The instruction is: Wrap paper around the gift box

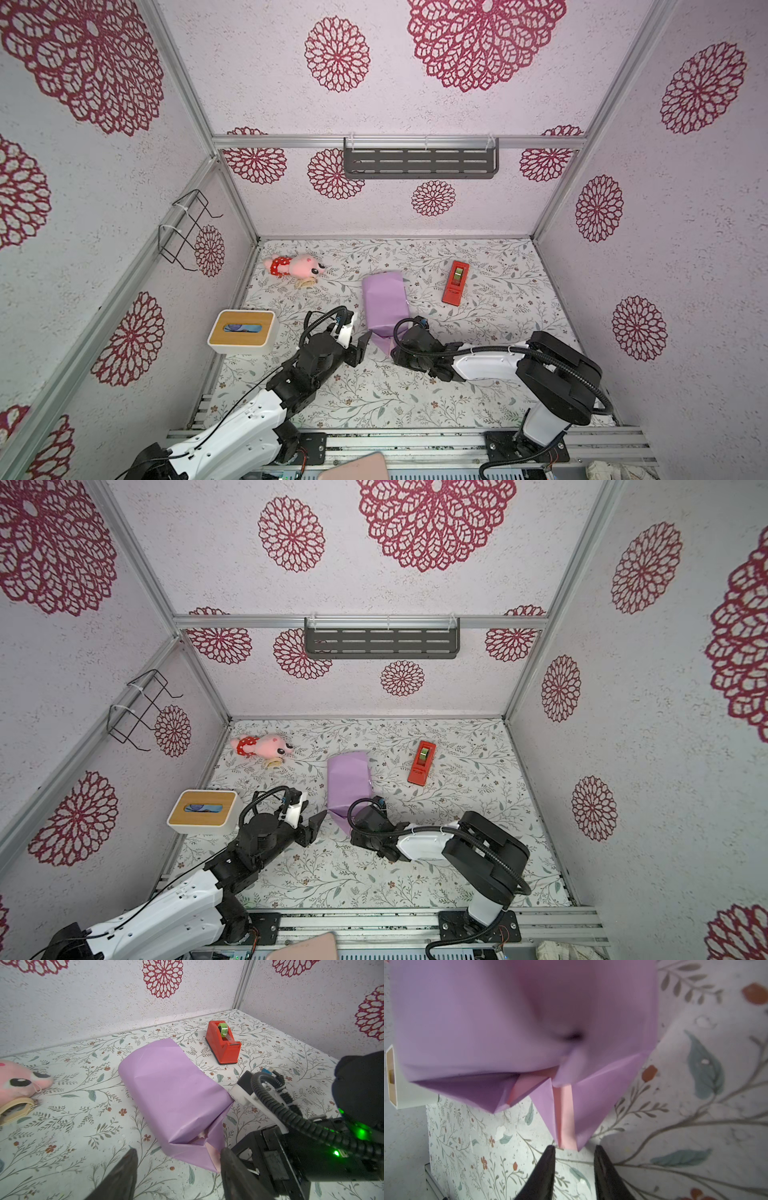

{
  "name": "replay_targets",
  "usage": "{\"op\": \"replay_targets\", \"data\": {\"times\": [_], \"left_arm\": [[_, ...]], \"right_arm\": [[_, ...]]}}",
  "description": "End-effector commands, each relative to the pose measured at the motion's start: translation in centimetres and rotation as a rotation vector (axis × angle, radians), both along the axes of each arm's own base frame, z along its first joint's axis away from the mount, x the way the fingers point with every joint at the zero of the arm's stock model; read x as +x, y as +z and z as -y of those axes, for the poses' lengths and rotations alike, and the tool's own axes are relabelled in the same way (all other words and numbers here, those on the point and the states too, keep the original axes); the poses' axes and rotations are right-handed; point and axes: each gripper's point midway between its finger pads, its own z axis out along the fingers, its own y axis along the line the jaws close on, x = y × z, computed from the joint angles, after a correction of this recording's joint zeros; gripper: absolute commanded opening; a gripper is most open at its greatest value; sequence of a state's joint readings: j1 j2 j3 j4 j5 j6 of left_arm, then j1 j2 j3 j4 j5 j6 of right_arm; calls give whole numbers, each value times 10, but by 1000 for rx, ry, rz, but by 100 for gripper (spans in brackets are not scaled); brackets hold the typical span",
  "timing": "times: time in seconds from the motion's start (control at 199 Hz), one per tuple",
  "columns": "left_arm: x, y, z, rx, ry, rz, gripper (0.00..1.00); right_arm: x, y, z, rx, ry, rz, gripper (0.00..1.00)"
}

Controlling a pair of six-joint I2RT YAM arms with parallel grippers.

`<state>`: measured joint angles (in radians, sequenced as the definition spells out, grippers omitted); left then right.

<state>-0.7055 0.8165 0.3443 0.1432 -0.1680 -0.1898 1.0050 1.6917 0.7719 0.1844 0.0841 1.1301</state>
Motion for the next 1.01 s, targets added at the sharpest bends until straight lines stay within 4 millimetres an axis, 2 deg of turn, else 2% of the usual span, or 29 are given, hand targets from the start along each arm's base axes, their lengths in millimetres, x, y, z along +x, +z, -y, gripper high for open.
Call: {"op": "replay_targets", "data": {"times": [0.0, 0.272, 0.488, 0.694, 0.85, 1.001], "left_arm": [[-1, 1, -4, 7, 1, 20, 66], [-6, -3, -1, 24, -39, 15, 66], [-7, -10, 6, 56, -83, 11, 65], [-14, -36, 26, 157, -236, 1, 59], [-30, -57, 47, 242, -435, 20, 52], [-37, -71, 63, 308, -564, 60, 53]], "right_arm": [[-2, -19, 15, -108, -45, -21, 30], [4, -21, 22, -164, -78, 4, 19], [10, -13, 15, -127, -84, 29, 9], [16, 8, 9, -53, -96, 64, 0], [20, 19, 9, 33, -128, 56, 0], [21, 27, 11, 86, -151, 51, 0]]}}
